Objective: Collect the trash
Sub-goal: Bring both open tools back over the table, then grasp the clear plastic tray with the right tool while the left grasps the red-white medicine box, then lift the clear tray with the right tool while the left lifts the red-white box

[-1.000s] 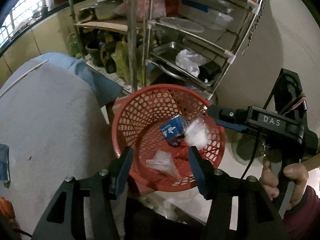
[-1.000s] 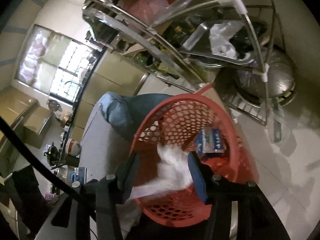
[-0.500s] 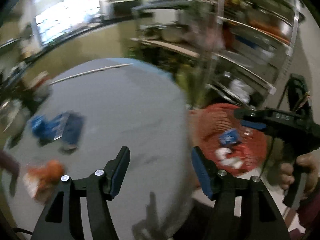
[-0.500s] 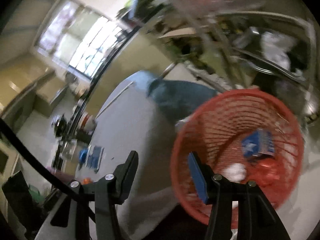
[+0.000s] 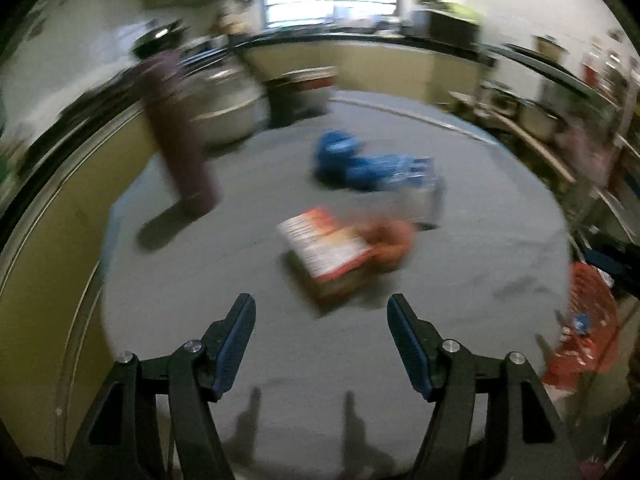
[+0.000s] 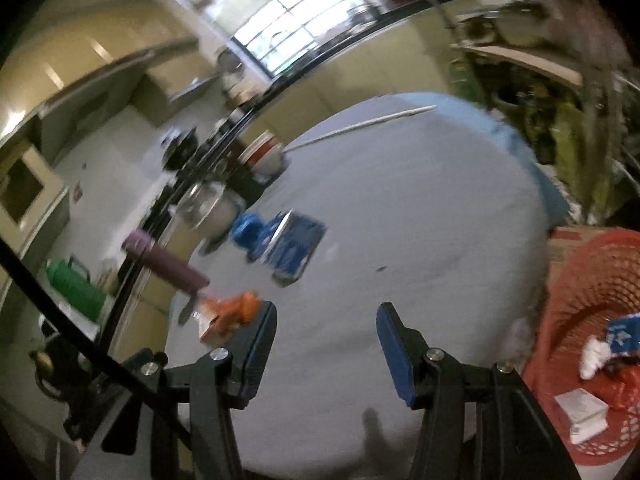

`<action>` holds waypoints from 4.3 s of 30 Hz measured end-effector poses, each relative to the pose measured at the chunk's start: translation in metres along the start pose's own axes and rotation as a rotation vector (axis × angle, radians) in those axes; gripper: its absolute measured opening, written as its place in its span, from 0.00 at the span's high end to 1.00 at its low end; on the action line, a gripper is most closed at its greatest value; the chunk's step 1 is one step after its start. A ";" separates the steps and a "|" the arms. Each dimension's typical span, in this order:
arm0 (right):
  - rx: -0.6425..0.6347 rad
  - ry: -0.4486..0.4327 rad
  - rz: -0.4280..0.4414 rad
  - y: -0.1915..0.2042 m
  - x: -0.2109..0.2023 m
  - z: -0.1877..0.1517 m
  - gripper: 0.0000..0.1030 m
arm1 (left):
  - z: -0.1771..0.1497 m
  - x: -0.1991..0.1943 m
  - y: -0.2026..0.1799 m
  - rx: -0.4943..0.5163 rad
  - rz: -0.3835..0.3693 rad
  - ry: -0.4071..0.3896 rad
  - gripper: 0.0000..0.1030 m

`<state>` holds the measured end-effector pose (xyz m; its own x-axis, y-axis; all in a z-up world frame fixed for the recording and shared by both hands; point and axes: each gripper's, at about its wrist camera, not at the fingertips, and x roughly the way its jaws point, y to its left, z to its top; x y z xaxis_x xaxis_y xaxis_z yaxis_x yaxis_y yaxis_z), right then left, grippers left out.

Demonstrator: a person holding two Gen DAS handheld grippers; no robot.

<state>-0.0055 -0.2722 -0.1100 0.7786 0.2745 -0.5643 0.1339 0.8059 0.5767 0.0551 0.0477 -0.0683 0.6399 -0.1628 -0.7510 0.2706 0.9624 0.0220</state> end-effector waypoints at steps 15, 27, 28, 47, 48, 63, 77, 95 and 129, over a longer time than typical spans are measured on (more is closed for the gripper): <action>-0.126 0.178 0.138 0.088 0.095 0.006 0.46 | -0.005 0.022 0.041 -0.113 0.014 0.060 0.32; -0.135 0.271 0.157 0.135 0.190 0.018 0.46 | -0.017 0.027 0.058 -0.143 0.005 0.111 0.32; -0.136 0.271 0.153 0.137 0.194 0.016 0.46 | -0.018 0.027 0.058 -0.145 0.005 0.113 0.32; -0.175 0.284 -0.065 0.068 0.134 -0.015 0.62 | -0.003 0.037 0.038 -0.091 0.000 0.109 0.32; -0.162 0.278 -0.063 0.064 0.131 -0.014 0.62 | 0.003 0.040 0.037 -0.089 -0.006 0.106 0.32; -0.099 0.187 0.004 0.061 0.110 -0.008 0.61 | 0.040 0.113 -0.002 -0.096 -0.108 0.205 0.31; -0.163 0.284 0.013 0.114 0.177 -0.008 0.30 | 0.016 0.118 0.030 -0.181 -0.182 0.228 0.52; -0.149 0.093 0.066 0.077 0.097 0.004 0.52 | 0.018 0.056 0.010 -0.115 -0.216 0.133 0.52; -0.006 -0.045 0.064 -0.017 -0.005 -0.004 0.52 | 0.028 -0.020 -0.116 0.196 -0.089 -0.015 0.52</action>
<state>-0.0143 -0.2846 -0.1193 0.8122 0.3017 -0.4993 0.0796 0.7906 0.6071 0.0310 -0.0670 -0.0377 0.6177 -0.2497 -0.7457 0.4601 0.8838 0.0852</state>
